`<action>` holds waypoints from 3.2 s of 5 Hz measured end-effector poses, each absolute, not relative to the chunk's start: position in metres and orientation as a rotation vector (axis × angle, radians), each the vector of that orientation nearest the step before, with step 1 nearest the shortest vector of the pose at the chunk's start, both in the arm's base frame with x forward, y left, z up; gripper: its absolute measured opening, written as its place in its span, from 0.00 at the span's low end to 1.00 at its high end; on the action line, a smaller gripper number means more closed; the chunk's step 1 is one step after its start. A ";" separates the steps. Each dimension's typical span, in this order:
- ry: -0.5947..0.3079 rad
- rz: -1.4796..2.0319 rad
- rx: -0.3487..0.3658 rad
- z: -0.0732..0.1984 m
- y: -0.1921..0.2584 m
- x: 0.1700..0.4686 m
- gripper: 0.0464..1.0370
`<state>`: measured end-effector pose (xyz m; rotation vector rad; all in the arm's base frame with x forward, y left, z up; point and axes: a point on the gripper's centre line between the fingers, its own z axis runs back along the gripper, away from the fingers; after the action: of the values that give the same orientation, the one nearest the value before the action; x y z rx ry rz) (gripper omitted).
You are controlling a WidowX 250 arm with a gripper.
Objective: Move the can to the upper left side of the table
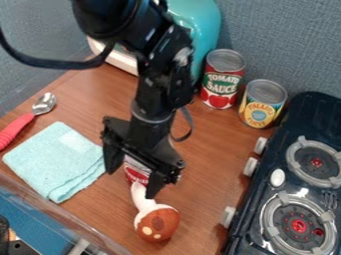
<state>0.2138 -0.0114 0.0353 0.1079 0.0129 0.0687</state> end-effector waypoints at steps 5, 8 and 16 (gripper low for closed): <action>0.013 0.327 0.018 0.006 -0.021 0.236 0.96; 0.080 0.453 -0.014 0.000 0.016 0.254 0.96; 0.096 0.787 -0.089 0.015 0.159 0.329 0.96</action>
<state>0.3286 0.1592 0.0148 -0.0887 0.0962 0.7870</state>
